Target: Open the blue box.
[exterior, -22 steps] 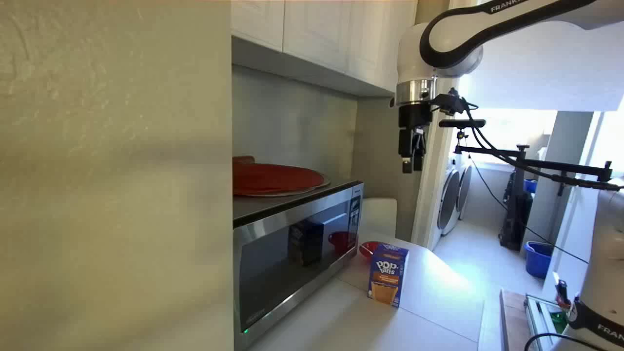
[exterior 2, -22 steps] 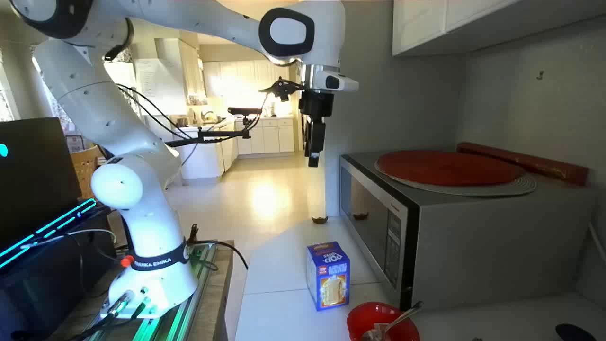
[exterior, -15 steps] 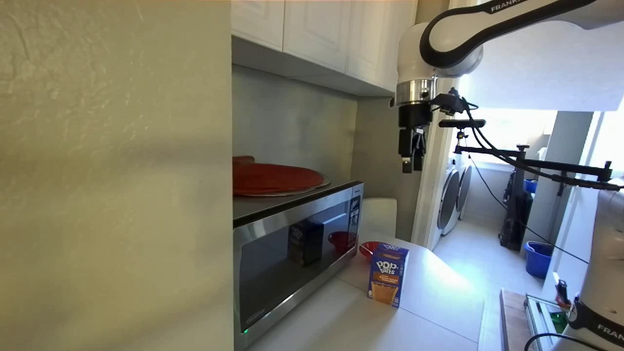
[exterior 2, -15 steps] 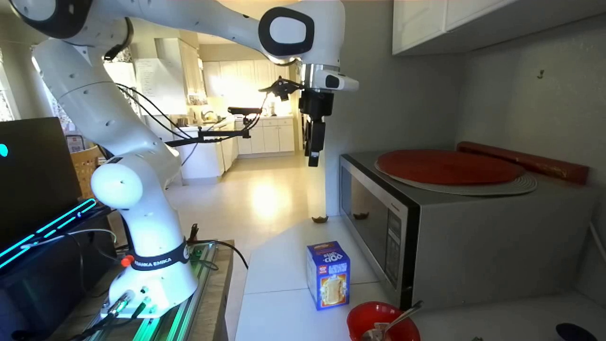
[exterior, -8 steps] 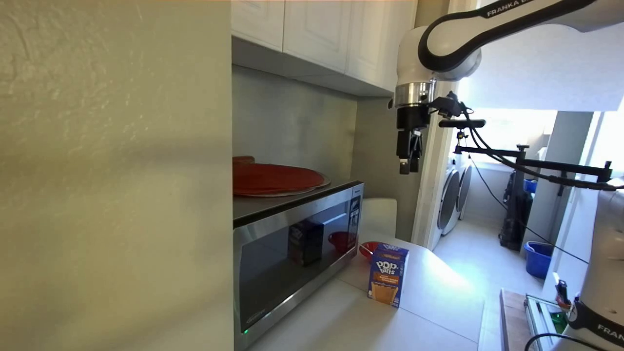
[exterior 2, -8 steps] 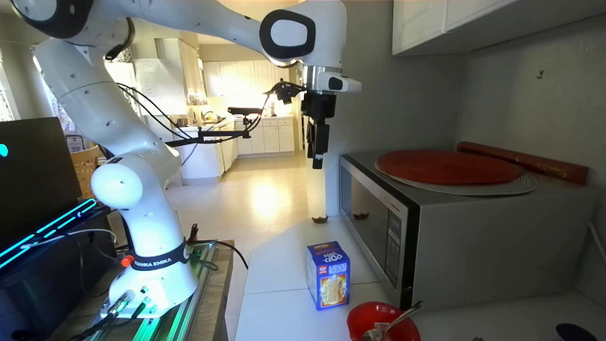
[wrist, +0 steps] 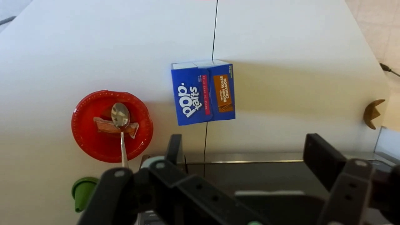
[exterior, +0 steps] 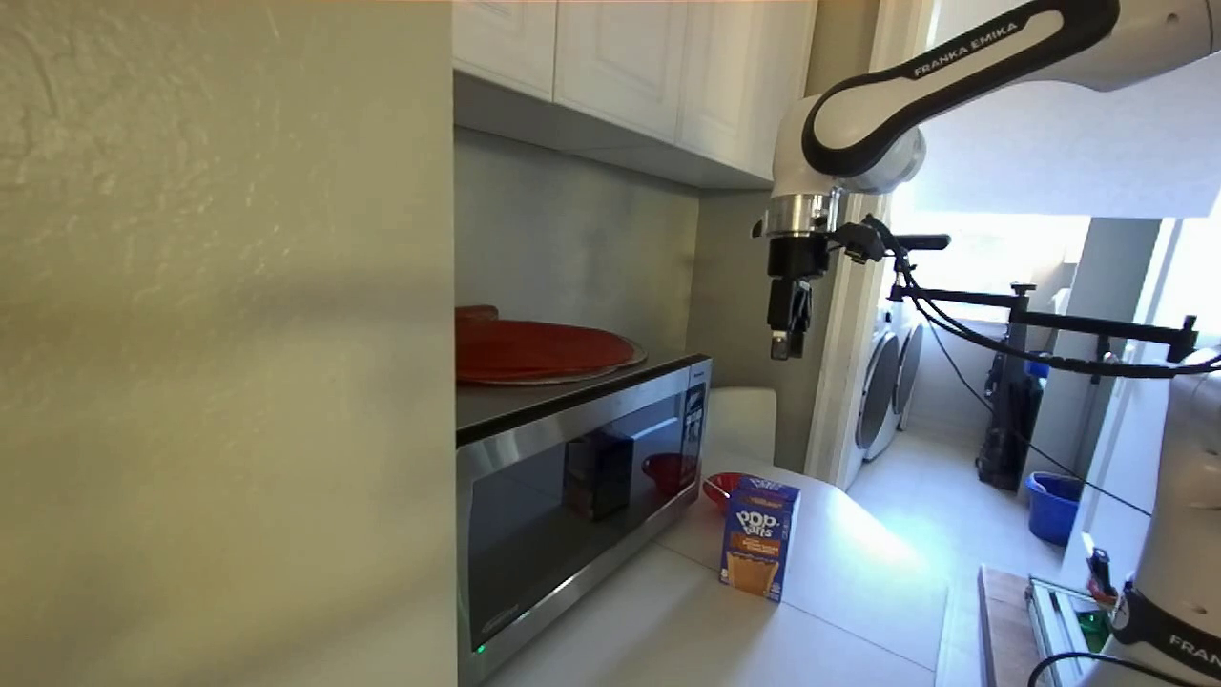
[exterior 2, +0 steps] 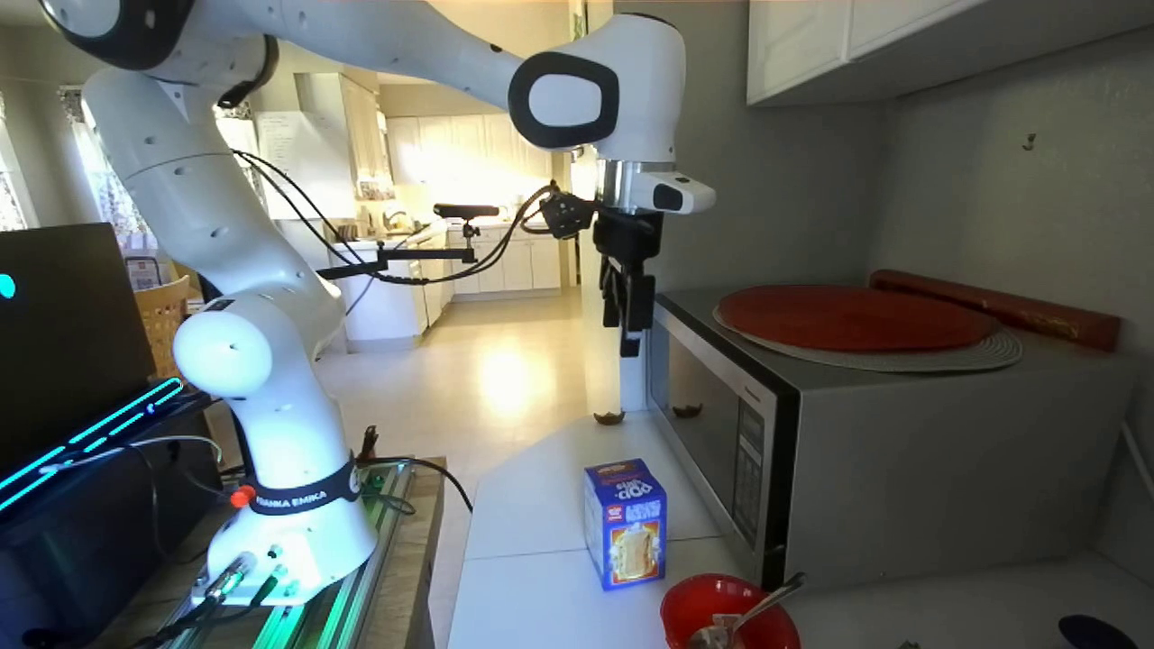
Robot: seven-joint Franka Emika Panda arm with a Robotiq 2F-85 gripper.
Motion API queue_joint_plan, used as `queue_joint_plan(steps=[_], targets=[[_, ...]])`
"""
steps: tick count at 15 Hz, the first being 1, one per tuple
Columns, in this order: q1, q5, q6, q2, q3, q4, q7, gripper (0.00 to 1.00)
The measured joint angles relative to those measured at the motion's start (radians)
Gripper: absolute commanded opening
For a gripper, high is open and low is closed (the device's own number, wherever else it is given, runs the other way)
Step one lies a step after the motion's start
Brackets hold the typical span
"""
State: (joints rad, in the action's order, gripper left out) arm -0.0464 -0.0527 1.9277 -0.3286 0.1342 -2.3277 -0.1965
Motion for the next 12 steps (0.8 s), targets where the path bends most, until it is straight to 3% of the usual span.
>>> queue_joint_plan(steps=[12], targets=[[-0.003, 0.0, 0.001, 0.009, 0.002, 0.0, -0.002, 1.0]])
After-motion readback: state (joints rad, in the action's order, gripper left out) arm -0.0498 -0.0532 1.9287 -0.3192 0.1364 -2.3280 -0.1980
